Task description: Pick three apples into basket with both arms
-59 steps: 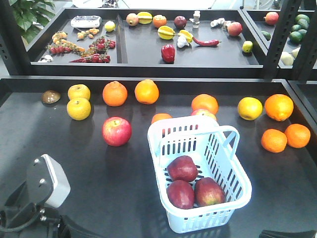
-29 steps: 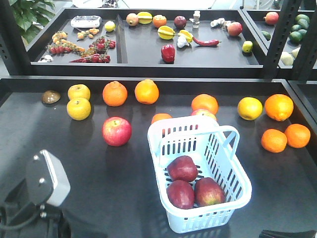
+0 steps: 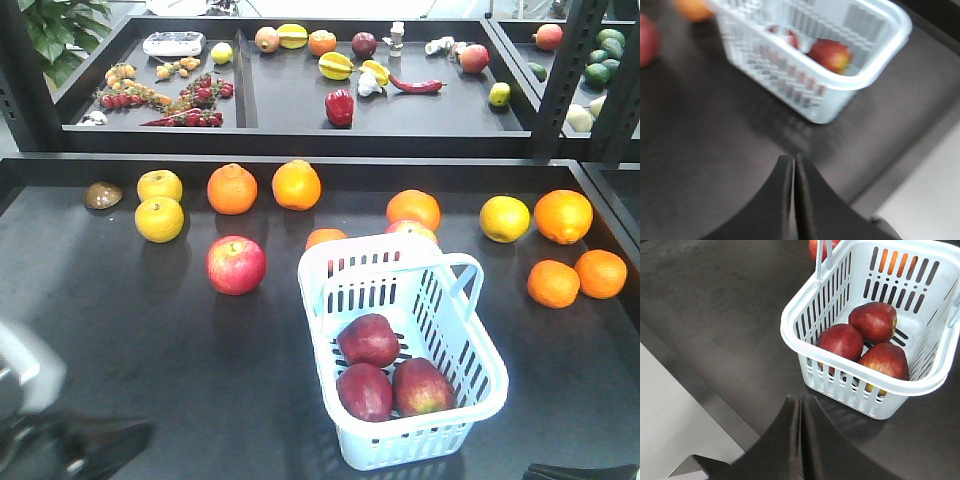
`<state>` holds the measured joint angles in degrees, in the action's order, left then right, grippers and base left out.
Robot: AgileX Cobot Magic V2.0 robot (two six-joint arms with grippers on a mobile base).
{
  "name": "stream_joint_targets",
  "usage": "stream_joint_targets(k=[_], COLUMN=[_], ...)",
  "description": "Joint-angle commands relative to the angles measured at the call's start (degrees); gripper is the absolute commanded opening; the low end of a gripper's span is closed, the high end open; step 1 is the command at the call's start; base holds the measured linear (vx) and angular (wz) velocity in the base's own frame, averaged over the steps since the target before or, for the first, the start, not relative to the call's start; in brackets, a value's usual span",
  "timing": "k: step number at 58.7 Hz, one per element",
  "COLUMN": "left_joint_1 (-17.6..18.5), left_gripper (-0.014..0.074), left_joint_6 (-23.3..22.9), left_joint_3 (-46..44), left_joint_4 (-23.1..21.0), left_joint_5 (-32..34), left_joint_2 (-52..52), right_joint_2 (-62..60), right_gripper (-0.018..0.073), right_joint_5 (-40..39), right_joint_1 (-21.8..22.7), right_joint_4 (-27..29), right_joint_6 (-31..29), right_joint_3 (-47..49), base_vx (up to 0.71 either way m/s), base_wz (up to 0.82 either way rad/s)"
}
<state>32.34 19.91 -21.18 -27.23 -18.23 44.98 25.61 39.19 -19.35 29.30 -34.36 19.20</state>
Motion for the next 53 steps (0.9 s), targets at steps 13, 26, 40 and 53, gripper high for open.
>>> stream_joint_targets(k=[13, 26, 40, 53], left_joint_1=[0.2, -1.2, -15.4, -29.2], left_gripper=[-0.0006, -0.0006, -0.0006, -0.0006], left_joint_6=[-9.0, -8.9, -9.2, -9.5], left_joint_3=[19.0, 21.4, 21.4, 21.4], left_joint_4=[2.6, 8.8, 10.7, 10.3], left_joint_5=[12.2, 12.4, 13.6, 14.4], left_joint_2=[-20.9, -34.0, -41.6, -46.5], right_joint_2=[0.2, 0.2, 0.2, 0.3], right_gripper=[-0.0006, -0.0006, -0.0006, -0.0006], right_joint_5=[-3.3, -3.3, -3.3, -3.1], right_joint_1=[0.1, 0.1, 0.1, 0.1], right_joint_4=[1.4, 1.4, 1.4, 1.4], right_joint_6=[-0.4, -0.4, -0.4, -0.4], right_joint_3=[1.7, 1.7, 1.7, 1.7], base_vx=[0.0, 0.0, 0.0, 0.0], base_wz=[0.0, 0.0, 0.0, 0.0])
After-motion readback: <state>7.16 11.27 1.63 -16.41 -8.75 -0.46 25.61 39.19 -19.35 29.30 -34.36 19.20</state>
